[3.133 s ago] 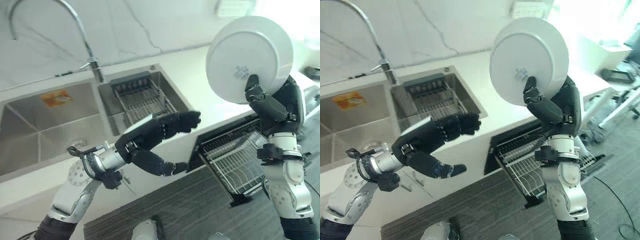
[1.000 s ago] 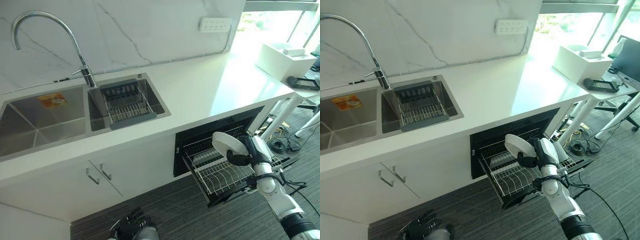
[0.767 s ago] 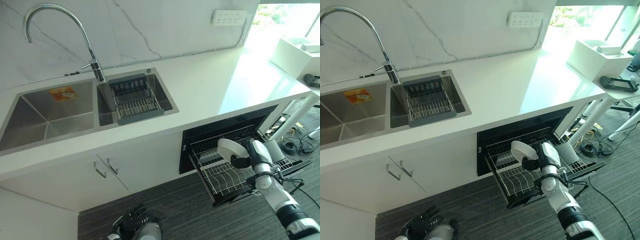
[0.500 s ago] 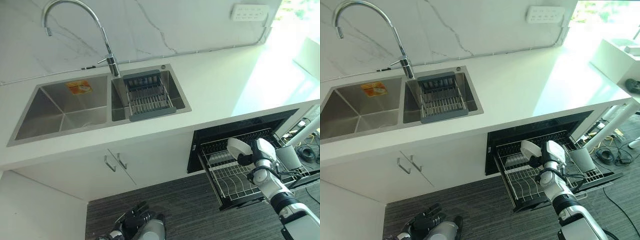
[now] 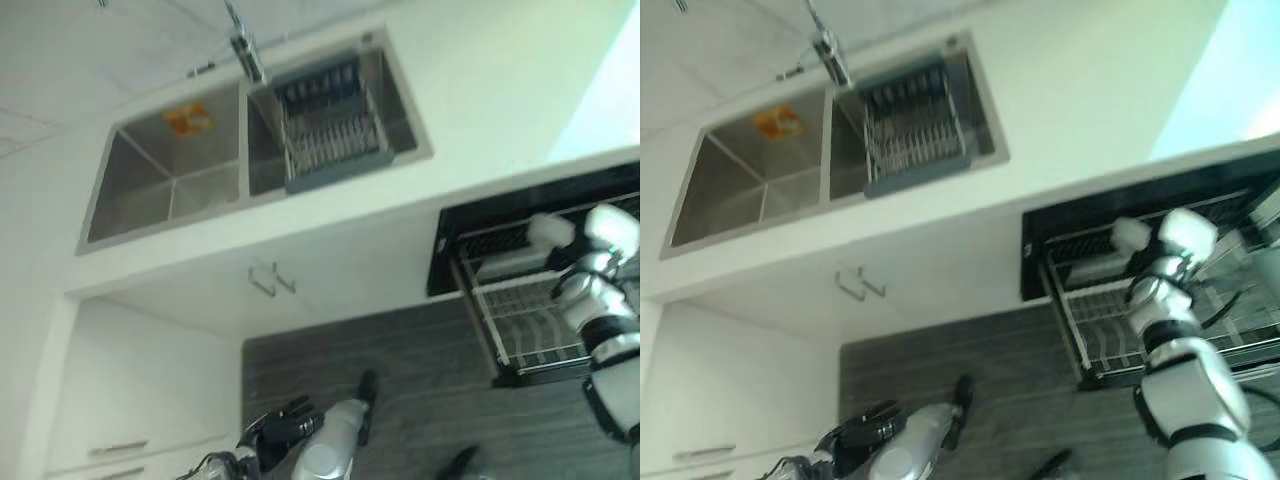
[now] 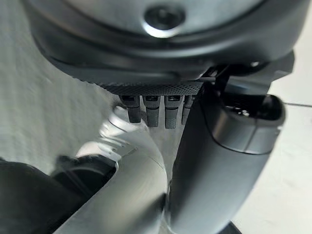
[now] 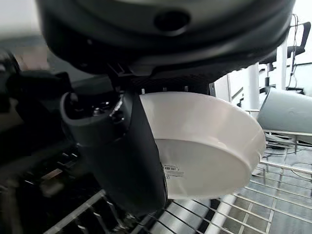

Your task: Place the dishes in the dishwasher.

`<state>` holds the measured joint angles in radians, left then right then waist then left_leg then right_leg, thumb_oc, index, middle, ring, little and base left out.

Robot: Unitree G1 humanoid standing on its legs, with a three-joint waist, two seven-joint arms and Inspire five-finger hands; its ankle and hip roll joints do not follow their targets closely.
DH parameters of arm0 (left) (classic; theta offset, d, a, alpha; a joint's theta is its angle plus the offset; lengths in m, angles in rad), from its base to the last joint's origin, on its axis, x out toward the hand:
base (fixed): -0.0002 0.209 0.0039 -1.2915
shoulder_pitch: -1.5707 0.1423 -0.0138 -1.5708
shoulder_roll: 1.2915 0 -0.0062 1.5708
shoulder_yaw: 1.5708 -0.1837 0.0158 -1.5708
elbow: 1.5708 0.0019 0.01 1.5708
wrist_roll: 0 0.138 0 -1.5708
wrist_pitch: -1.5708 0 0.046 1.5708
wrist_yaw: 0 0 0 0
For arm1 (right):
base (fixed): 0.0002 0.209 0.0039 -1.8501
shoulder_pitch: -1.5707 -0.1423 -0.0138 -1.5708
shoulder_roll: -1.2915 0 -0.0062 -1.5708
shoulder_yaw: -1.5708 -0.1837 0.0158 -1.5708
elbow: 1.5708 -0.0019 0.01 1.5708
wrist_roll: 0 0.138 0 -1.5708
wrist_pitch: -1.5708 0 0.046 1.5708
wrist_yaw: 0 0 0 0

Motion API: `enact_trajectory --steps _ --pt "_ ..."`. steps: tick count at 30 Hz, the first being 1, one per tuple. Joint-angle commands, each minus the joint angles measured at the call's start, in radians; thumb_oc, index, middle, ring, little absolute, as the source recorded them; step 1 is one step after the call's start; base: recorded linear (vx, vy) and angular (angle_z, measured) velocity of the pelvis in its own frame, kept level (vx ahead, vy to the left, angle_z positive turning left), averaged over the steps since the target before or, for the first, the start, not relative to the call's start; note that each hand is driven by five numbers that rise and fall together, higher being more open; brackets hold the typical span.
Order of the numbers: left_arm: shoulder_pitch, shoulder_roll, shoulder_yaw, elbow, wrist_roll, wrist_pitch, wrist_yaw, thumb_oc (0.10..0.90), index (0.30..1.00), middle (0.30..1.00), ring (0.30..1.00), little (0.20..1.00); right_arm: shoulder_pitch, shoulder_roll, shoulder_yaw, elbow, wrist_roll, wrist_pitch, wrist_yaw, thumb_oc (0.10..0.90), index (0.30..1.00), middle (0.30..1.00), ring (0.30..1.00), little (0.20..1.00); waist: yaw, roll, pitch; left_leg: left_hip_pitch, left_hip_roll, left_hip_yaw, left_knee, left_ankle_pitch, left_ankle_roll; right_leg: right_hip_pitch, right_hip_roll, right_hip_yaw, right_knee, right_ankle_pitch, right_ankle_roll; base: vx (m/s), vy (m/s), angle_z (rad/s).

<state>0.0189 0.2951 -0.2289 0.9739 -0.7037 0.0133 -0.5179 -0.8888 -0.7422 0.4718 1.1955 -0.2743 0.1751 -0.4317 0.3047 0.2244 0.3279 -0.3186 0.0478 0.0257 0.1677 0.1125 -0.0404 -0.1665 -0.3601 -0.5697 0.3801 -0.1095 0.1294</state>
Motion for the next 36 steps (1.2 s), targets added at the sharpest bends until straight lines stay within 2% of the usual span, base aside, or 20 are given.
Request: enact_trajectory --steps 1,2,3,6,7,8,9,21,22,28,36 --pt "0.069 0.029 -0.045 -0.017 -0.014 -0.007 -0.019 0.8 0.9 0.9 0.9 0.9 -0.079 -0.051 0.065 -0.08 -0.064 0.0 -0.041 0.493 0.439 0.439 0.439 0.439 0.002 -0.052 -0.025 0.045 -0.039 0.032 0.132 -0.254 -0.022 0.034 0.061 0.028 -0.08 -0.032 -0.002 -0.07 0.011 0.01" --pt "0.073 0.029 -0.049 -0.033 -0.02 -0.002 -0.015 0.8 0.9 0.9 0.9 0.9 -0.079 -0.049 0.073 -0.081 -0.058 0.003 -0.037 0.48 0.42 0.42 0.42 0.42 0.002 -0.049 -0.021 0.041 -0.038 0.034 0.132 -0.254 -0.021 0.029 0.06 0.029 -0.08 -0.031 -0.001 -0.05 0.011 0.0" --pt "0.075 0.029 -0.053 -0.042 -0.025 -0.001 -0.012 0.8 0.9 0.9 0.9 0.9 -0.08 -0.047 0.078 -0.081 -0.058 0.005 -0.029 0.4 0.3 0.3 0.3 0.3 0.001 -0.047 -0.019 0.039 -0.037 0.036 0.132 -0.254 -0.02 0.027 0.059 0.029 -0.08 -0.031 -0.001 -0.04 0.016 0.0" --pt "0.078 0.029 -0.061 -0.058 -0.036 -0.001 -0.013 0.8 0.9 0.9 0.9 0.9 -0.086 -0.038 0.086 -0.073 -0.055 0.005 -0.008 0.4 0.3 0.3 0.3 0.3 -0.003 -0.04 -0.011 0.032 -0.035 0.041 0.132 -0.254 -0.019 0.014 0.057 0.034 -0.08 -0.028 0.001 -0.03 0.016 0.01" --pt "0.077 0.031 -0.069 -0.068 -0.045 -0.001 -0.012 0.8 0.9 0.9 0.9 0.9 -0.094 -0.033 0.086 -0.064 -0.055 0.008 0.003 0.571 0.556 0.556 0.556 0.556 -0.004 -0.037 -0.005 0.026 -0.034 0.043 0.132 -0.252 -0.018 0.007 0.057 0.036 -0.08 -0.027 0.002 -0.05 0.016 -0.01" --pt "0.077 0.031 -0.071 -0.07 -0.047 -0.004 -0.012 0.8 0.9 0.9 0.9 0.9 -0.095 -0.03 0.085 -0.06 -0.055 0.011 0.008 0.698 0.747 0.747 0.747 0.747 -0.004 -0.037 -0.004 0.025 -0.033 0.044 0.132 -0.252 -0.018 0.005 0.057 0.037 -0.08 -0.026 0.002 -0.05 0.005 -0.04" --pt "0.078 0.032 -0.074 -0.074 -0.05 -0.007 -0.011 0.8 0.9 0.9 0.9 0.9 -0.096 -0.024 0.085 -0.054 -0.06 0.012 0.015 0.8 0.9 0.9 0.9 0.9 -0.004 -0.038 -0.002 0.024 -0.032 0.045 0.132 -0.253 -0.017 0.002 0.058 0.039 -0.08 -0.025 0.002 -0.04 -0.009 -0.08" --pt "0.035 0.065 -0.074 -0.089 -0.07 -0.007 0.006 0.8 0.9 0.9 0.9 0.9 -0.123 0.004 0.088 -0.039 -0.007 0.044 0.051 0.8 0.9 0.9 0.9 0.9 -0.016 -0.089 0.018 0.021 -0.007 0.059 0.132 -0.261 -0.012 -0.019 0.077 0.057 -0.08 -0.01 0.006 -0.04 -0.032 -0.06" --pt "0.028 0.07 -0.071 -0.088 -0.072 -0.006 0.01 0.8 0.9 0.9 0.9 0.9 -0.12 0.006 0.085 -0.038 0.008 0.039 0.055 0.8 0.9 0.9 0.9 0.9 -0.019 -0.099 0.019 0.024 -0.004 0.06 0.132 -0.262 -0.011 -0.02 0.082 0.06 -0.08 -0.008 0.006 -0.03 -0.046 -0.14" --pt "0.001 0.083 -0.07 -0.083 -0.061 0.006 0.015 0.8 0.9 0.9 0.9 0.9 -0.141 -0.014 0.077 -0.053 0.073 0.008 0.097 0.8 0.9 0.9 0.9 0.9 -0.031 -0.12 0.023 0.036 0.007 0.066 0.132 -0.268 -0.008 -0.016 0.093 0.07 -0.08 -0.004 0.007 -0.03 -0.017 -0.1" --pt "-0.005 0.11 -0.052 -0.105 -0.061 0.033 0.036 0.8 0.9 0.9 0.9 0.9 -0.182 -0.078 0.108 -0.107 0.133 -0.044 0.358 0.8 0.9 0.9 0.9 0.9 -0.049 -0.158 0.018 0.057 0.021 0.081 0.132 -0.273 -0.013 -0.006 0.105 0.091 -0.08 -0.005 0.009 -0.01 -0.005 -0.08"
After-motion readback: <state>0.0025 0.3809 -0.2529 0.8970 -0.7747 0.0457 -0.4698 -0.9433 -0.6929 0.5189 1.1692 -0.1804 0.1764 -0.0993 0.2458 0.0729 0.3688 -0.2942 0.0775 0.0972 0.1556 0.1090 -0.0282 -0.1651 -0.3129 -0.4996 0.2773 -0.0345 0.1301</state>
